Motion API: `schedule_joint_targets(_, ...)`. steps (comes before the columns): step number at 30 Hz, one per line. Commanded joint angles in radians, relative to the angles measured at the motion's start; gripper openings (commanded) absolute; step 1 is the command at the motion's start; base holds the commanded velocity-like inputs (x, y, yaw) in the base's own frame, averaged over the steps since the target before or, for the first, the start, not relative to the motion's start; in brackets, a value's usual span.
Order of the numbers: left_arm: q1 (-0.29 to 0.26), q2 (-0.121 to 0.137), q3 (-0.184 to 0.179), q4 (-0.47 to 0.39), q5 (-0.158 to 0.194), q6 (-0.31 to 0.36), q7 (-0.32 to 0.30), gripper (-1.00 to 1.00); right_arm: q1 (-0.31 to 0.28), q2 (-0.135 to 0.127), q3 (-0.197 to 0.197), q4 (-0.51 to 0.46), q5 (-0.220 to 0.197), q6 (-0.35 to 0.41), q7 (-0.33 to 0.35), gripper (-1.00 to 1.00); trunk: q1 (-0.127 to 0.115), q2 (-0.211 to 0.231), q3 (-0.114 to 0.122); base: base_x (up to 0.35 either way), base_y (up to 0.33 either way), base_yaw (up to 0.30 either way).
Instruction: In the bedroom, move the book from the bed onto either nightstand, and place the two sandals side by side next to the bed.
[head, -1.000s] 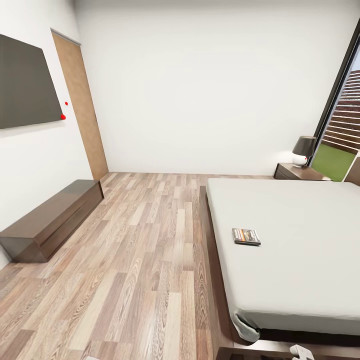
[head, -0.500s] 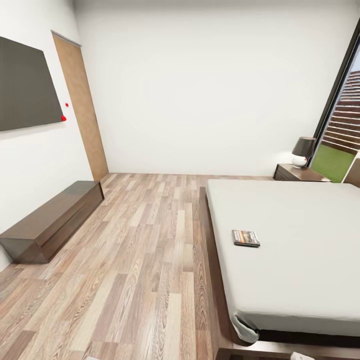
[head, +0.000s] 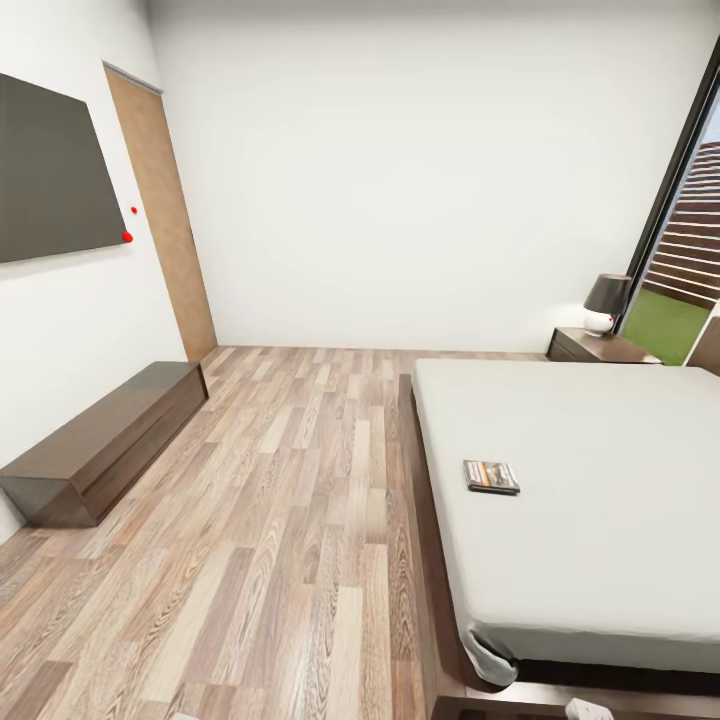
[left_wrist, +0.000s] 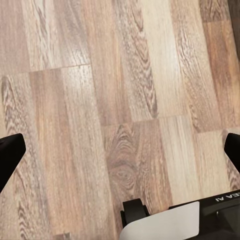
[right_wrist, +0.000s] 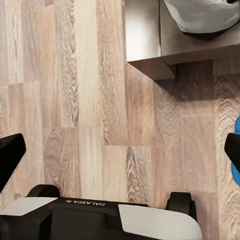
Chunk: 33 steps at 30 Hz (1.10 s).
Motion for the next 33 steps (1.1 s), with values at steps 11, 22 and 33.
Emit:
schedule_joint_targets(11,-0.001,-0.018,0.013,0.002,-0.003,-0.003,-0.003,1.0,-0.001,0.0,-0.008,0.005,-0.005,-0.002,0.015,1.0,0.0,-0.001,-0.001,0.0,0.0,0.001)
schedule_joint_targets(22,0.001,-0.033,0.013,0.002,-0.003,-0.003,-0.003,1.0,-0.001,0.001,-0.008,0.005,-0.001,-0.002,0.015,1.0,0.0,-0.001,-0.001,0.0,0.0,0.204)
schedule_joint_targets(33,0.001,-0.037,0.013,0.002,-0.003,-0.003,-0.003,1.0,-0.001,0.0,-0.008,0.005,-0.001,-0.002,0.015,1.0,0.0,-0.001,-0.001,0.0,0.0,0.286)
